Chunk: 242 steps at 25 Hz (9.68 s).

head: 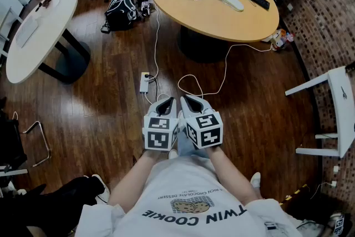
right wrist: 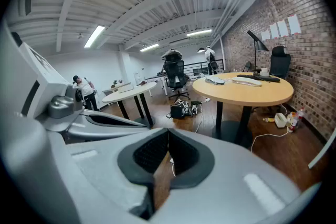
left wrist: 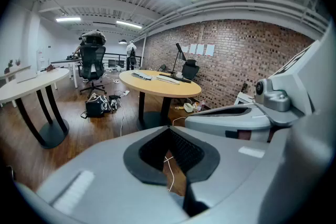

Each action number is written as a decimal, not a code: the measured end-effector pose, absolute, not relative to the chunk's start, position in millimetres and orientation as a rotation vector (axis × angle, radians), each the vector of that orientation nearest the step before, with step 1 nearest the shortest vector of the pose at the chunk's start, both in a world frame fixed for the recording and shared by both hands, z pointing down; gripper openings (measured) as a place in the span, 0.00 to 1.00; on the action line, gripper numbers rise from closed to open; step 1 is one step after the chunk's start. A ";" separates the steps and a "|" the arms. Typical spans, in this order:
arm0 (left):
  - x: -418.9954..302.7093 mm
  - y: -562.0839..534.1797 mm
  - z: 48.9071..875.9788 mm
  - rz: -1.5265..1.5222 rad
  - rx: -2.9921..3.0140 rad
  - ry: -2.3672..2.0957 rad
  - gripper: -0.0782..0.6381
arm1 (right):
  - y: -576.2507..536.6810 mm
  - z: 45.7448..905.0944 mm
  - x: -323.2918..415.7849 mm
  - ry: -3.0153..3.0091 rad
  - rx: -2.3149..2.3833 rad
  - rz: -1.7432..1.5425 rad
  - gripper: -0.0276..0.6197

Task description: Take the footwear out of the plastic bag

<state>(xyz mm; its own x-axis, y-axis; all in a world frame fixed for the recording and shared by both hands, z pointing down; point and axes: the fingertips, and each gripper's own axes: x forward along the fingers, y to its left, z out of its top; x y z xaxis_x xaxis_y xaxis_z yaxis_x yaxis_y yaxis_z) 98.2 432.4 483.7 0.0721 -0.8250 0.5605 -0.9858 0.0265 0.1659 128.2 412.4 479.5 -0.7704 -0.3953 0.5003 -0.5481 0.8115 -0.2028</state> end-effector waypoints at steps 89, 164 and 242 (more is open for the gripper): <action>-308.0 -430.2 571.1 1.105 2.234 -1.349 0.12 | -300.2 571.5 -75.4 -2.122 1.415 1.253 0.13; -319.3 -424.2 608.7 1.279 2.201 -1.319 0.12 | -269.0 572.4 -25.9 -2.357 1.266 2.052 0.16; -318.3 -419.8 606.1 1.340 2.092 -1.411 0.12 | -255.5 447.0 49.4 -2.799 1.039 2.125 0.14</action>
